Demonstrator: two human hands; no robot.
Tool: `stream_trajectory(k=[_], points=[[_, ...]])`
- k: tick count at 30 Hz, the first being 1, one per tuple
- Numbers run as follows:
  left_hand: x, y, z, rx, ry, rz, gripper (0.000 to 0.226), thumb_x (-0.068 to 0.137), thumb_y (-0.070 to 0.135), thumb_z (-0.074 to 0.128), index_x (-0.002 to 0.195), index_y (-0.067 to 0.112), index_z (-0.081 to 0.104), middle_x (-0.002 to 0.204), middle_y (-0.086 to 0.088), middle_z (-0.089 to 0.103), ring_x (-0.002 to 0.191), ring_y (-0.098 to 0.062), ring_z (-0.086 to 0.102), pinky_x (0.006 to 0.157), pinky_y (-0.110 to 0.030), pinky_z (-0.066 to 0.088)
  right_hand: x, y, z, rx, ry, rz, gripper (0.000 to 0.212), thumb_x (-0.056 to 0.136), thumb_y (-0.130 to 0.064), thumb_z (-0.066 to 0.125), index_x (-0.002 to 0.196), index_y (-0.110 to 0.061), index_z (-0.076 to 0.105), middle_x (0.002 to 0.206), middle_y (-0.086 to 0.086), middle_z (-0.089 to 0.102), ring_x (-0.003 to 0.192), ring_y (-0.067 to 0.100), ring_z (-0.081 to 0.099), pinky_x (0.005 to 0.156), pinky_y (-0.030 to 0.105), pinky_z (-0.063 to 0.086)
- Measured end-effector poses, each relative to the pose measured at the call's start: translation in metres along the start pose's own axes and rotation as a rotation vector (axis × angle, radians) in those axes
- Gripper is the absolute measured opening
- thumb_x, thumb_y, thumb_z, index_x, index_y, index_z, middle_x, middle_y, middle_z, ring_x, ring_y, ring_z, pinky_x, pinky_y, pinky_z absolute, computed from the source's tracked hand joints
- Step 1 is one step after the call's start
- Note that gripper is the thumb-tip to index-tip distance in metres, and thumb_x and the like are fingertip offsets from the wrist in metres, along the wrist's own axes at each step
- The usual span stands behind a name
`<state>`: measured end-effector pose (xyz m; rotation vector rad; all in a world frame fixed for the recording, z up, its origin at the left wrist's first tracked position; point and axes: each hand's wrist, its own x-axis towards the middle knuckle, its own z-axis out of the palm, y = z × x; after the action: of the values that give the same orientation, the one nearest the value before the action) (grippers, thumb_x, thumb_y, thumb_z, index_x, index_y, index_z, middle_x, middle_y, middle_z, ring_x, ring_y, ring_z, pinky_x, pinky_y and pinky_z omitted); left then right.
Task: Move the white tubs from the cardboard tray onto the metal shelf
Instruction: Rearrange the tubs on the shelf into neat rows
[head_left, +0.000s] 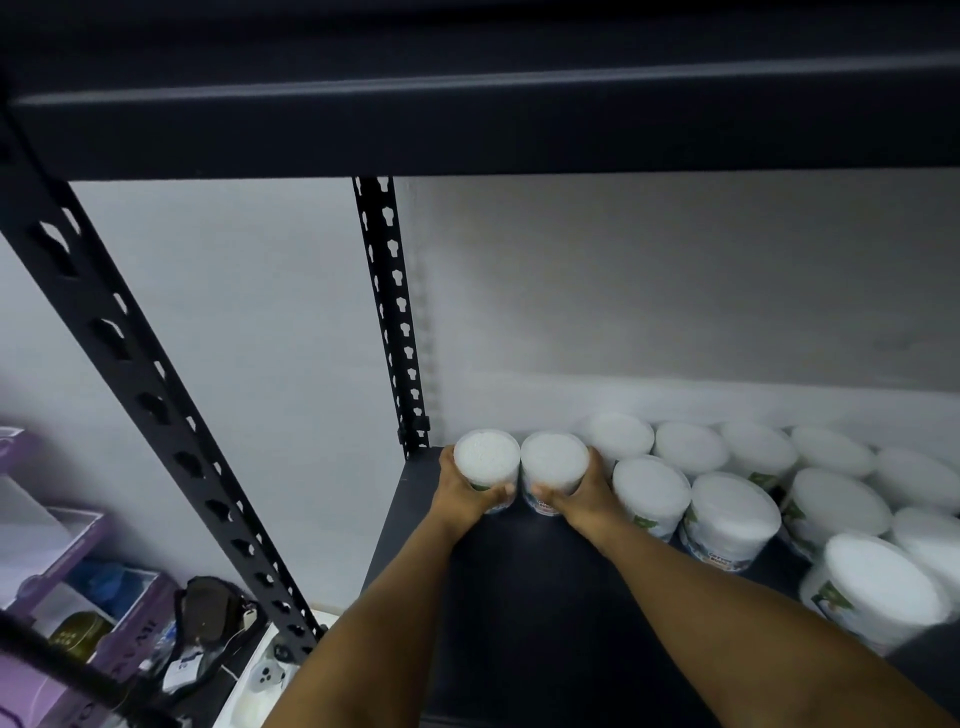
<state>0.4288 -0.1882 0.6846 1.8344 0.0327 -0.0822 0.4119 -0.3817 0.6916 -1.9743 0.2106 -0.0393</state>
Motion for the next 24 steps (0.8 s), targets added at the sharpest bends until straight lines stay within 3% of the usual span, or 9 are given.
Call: stream_trajectory(k=[4, 8, 11, 16, 20, 24], points=[[-0.005, -0.011, 0.003, 0.004, 0.025, 0.041, 0.093, 0.049, 0.045, 0.085, 0.122, 0.034, 0.03, 0.13, 0.005, 0.044, 0.12, -0.013, 0.049, 0.102, -0.04, 0.046, -0.013, -0.003, 0.001, -0.044, 0.013, 0.035, 0.093, 0.066, -0.038, 0.082, 0.137, -0.024, 0.023, 0.132, -0.001, 0.043, 0.123, 0.023, 0.044, 0.098, 0.039, 0.041], [-0.018, -0.024, 0.003, 0.149, 0.078, 0.097, 0.092, 0.06, 0.051, 0.081, 0.135, 0.028, 0.033, 0.134, 0.004, 0.045, 0.126, -0.014, 0.046, 0.104, -0.043, 0.044, -0.033, 0.001, 0.006, -0.08, 0.068, -0.02, 0.086, 0.073, -0.042, 0.076, 0.14, -0.021, 0.027, 0.138, 0.002, 0.044, 0.126, 0.022, 0.044, 0.103, 0.036, 0.039], [-0.047, -0.018, 0.002, 0.412, 0.062, 0.118, 0.096, 0.071, 0.054, 0.068, 0.146, 0.018, 0.02, 0.15, -0.006, 0.028, 0.141, -0.026, 0.025, 0.113, -0.047, 0.03, -0.053, 0.003, 0.007, -0.152, 0.105, -0.084, 0.076, 0.081, -0.039, 0.069, 0.141, -0.017, 0.029, 0.139, 0.006, 0.043, 0.127, 0.023, 0.043, 0.106, 0.034, 0.036], [-0.086, -0.009, 0.003, 0.81, 0.005, 0.13, 0.082, 0.092, 0.054, 0.045, 0.152, 0.013, 0.006, 0.16, -0.007, 0.002, 0.147, -0.024, -0.003, 0.12, -0.042, 0.007, -0.082, 0.009, 0.005, -0.501, 0.022, -0.127, 0.072, 0.092, -0.047, 0.049, 0.149, -0.013, 0.02, 0.157, 0.012, 0.015, 0.145, 0.025, 0.012, 0.118, 0.038, 0.016], [-0.107, -0.002, 0.004, 0.986, -0.032, 0.175, 0.076, 0.095, 0.055, 0.033, 0.152, 0.013, 0.004, 0.16, -0.006, 0.0, 0.147, -0.022, -0.006, 0.12, -0.041, 0.001, -0.105, 0.012, -0.005, -0.732, -0.011, -0.192, 0.072, 0.094, -0.058, 0.034, 0.15, -0.017, 0.017, 0.158, 0.009, 0.011, 0.146, 0.024, 0.005, 0.119, 0.039, 0.009], [-0.127, 0.006, 0.011, 1.06, -0.06, 0.181, 0.074, 0.096, 0.055, 0.03, 0.152, 0.013, 0.007, 0.16, -0.005, 0.003, 0.147, -0.022, -0.005, 0.12, -0.042, 0.001, -0.127, 0.016, -0.026, -0.812, -0.041, -0.184, 0.072, 0.093, -0.06, 0.029, 0.15, -0.018, 0.016, 0.159, 0.008, 0.008, 0.146, 0.024, 0.003, 0.119, 0.04, 0.005]])
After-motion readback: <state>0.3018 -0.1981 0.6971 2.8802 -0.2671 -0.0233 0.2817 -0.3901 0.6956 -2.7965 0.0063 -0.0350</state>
